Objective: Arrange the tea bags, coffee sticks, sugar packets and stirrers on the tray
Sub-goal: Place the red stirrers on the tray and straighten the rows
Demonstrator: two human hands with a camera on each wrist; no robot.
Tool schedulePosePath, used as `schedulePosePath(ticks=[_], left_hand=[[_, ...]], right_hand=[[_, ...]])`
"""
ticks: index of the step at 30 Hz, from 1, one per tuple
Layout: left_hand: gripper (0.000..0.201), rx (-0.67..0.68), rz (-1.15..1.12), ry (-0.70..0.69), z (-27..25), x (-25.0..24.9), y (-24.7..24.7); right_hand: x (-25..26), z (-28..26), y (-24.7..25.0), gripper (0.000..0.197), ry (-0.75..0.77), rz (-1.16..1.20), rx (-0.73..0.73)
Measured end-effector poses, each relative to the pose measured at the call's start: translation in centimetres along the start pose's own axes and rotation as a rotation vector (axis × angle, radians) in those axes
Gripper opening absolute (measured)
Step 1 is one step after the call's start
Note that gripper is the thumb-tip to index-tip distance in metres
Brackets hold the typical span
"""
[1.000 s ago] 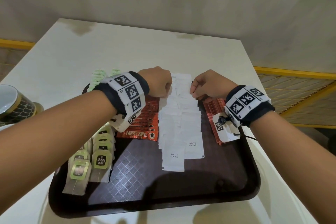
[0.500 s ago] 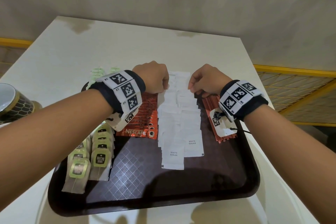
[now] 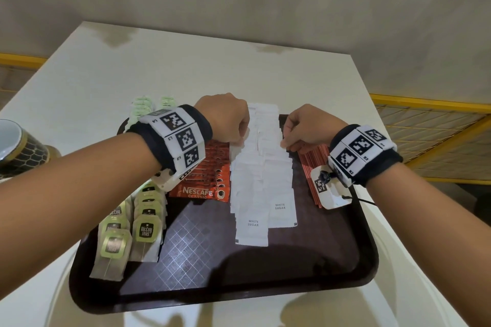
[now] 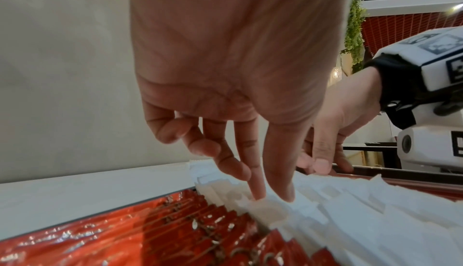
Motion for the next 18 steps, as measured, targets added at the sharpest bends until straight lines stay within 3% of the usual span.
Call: schedulePosePath(ticks=[18], left_hand=[[0.005, 0.022, -0.115, 0.049, 0.5, 0.1, 0.0]], right_hand=[[1.3, 0.3, 0.1, 0.013, 0.053, -0.066, -0.037]])
Point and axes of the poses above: each hand's wrist, its own z-axis towards the middle knuckle, its own y-axis out of the back of the hand, x = y × z, the point moved 3 cm from there along z, towards the middle knuckle, and after that the axes turned 1 degree about -x, right-handed, at the moved point
